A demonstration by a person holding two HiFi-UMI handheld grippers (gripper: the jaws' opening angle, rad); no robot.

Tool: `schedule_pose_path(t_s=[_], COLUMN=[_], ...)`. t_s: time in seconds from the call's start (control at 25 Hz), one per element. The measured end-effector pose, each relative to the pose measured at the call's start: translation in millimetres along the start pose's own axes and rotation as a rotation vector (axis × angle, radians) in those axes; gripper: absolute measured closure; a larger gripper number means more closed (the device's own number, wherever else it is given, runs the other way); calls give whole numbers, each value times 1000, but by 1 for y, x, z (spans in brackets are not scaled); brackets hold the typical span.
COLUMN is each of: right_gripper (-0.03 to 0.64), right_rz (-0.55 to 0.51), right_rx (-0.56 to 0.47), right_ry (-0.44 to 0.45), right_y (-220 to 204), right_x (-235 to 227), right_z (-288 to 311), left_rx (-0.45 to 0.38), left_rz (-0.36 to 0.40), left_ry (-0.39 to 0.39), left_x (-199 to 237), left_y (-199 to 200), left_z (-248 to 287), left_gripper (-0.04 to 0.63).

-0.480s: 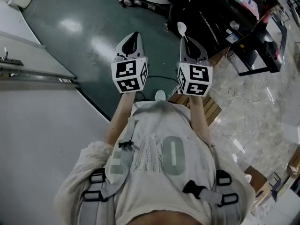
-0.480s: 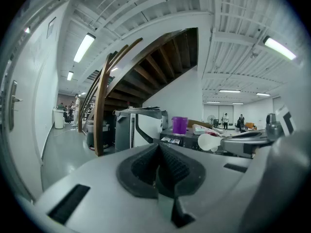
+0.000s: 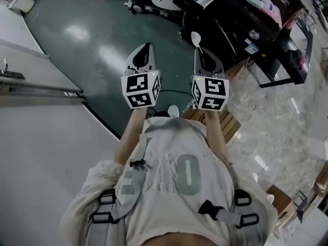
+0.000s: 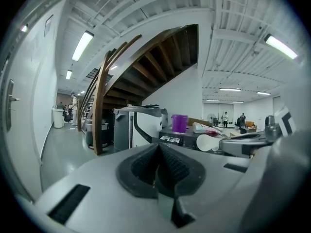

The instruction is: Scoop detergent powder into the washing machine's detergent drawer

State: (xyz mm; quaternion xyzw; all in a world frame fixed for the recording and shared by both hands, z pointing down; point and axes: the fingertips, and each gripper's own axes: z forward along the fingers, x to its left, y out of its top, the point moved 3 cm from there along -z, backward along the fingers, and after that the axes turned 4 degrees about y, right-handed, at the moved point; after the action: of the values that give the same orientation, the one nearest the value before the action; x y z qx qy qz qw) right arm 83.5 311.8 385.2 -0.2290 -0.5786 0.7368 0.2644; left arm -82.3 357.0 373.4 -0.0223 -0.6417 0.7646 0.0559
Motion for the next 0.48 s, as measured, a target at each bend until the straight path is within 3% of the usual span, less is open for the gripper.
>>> schedule_pose_path(t_s=[0.32,0.48], right_gripper=[607,607], right_rz=[54,56], right_rx=[37,47], right_ry=[-15,-19], right_y=[-16,-18], right_x=[-13,-26], right_z=[7,11], left_rx=[28,12], left_rz=[-26,14], left_ry=[38,37], left_x=[11,10], left_y=[-9,-1], left_z=[4,19], left_gripper=[574,575])
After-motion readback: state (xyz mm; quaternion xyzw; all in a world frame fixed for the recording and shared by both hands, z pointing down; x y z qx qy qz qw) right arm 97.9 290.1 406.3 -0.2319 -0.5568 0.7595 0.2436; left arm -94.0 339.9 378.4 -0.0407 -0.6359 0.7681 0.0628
